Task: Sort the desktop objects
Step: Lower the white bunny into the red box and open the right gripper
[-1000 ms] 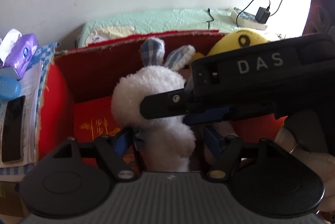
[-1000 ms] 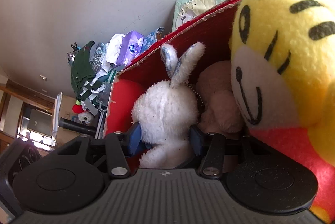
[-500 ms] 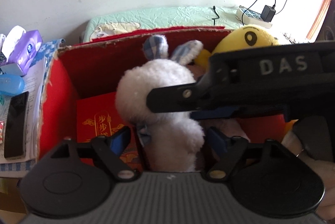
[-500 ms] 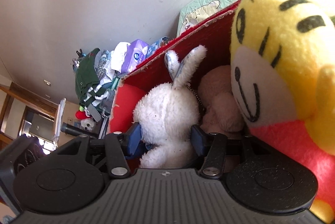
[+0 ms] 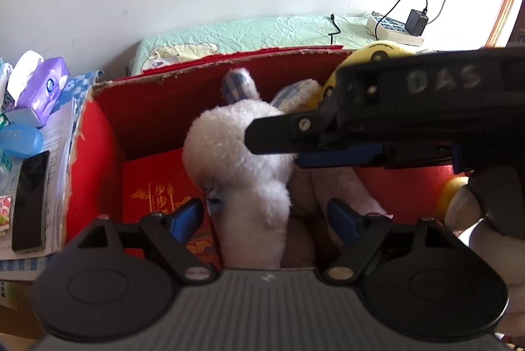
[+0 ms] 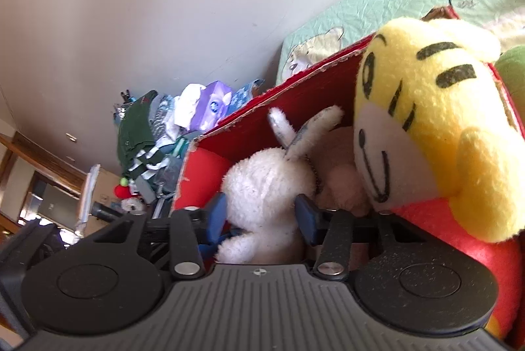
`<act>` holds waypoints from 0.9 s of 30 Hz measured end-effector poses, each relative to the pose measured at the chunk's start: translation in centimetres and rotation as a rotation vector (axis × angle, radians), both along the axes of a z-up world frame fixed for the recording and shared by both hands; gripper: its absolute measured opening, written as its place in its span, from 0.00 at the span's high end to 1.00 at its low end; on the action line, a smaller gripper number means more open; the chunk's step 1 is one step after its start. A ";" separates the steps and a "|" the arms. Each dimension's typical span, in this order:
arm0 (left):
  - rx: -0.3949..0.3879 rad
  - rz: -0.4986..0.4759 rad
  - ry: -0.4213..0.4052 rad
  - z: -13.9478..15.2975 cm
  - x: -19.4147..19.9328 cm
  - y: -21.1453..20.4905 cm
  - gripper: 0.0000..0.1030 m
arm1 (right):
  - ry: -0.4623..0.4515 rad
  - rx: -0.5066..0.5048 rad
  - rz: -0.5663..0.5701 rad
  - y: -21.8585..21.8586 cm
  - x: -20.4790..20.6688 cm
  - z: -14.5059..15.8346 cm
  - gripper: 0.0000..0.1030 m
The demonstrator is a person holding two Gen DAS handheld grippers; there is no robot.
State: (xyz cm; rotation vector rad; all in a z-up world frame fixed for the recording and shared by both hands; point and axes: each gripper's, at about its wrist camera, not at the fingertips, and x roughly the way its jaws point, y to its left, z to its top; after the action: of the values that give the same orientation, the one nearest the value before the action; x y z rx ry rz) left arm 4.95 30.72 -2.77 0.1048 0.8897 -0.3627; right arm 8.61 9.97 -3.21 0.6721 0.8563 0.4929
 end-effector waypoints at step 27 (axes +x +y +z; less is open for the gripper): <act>0.055 0.076 0.010 0.4 -1.3 -0.8 0.14 | -0.069 -0.094 -0.046 -0.6 -2.8 0.0 0.66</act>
State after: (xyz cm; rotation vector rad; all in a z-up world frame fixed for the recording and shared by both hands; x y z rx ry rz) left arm 3.70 29.96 -2.35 0.1196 0.9114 -0.2682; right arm 5.76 9.33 -3.24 0.5844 0.7929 0.4299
